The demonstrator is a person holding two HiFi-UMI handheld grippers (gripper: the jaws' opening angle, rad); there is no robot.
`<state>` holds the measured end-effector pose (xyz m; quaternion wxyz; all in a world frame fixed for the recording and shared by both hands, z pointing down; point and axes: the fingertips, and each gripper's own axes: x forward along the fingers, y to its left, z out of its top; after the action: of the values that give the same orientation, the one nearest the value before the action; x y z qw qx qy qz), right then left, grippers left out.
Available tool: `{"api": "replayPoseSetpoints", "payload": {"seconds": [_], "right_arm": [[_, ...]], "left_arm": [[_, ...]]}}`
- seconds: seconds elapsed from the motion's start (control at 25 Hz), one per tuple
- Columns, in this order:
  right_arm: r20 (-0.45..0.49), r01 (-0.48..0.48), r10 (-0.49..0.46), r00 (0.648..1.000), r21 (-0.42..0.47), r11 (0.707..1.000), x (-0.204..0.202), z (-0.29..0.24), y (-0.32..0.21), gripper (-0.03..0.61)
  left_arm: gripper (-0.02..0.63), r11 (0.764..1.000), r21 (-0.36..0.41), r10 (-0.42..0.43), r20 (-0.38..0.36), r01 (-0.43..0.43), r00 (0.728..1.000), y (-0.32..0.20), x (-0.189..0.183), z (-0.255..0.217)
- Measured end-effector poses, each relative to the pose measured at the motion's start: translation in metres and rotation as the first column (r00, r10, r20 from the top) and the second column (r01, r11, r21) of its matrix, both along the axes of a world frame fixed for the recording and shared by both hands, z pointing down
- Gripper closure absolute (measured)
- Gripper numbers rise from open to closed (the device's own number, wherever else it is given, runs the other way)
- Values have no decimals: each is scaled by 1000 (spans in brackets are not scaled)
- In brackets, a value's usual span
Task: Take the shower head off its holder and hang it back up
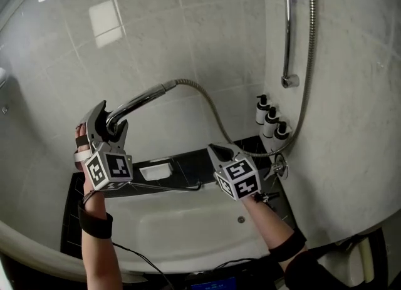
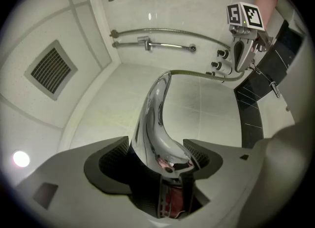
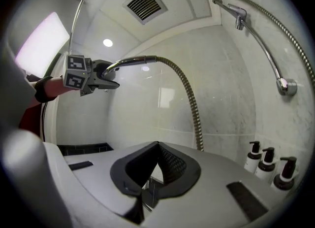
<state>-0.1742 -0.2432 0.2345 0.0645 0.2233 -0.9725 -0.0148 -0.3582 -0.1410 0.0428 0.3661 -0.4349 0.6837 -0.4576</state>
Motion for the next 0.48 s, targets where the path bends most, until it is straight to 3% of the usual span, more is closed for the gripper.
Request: {"api": "replayPoseSetpoints", "payload": {"seconds": [0.28,0.48], "right_arm": [[55,-42,37,998,86,995,23,-79,-36,571],[65,-50,42,997,121,991,39,-110,-47,571]], "left_arm": [[273,998,20,54,40,-55,998,-41,21,-69],[275,997,-27,79,69,-77,995,-69,38,-104]]}}
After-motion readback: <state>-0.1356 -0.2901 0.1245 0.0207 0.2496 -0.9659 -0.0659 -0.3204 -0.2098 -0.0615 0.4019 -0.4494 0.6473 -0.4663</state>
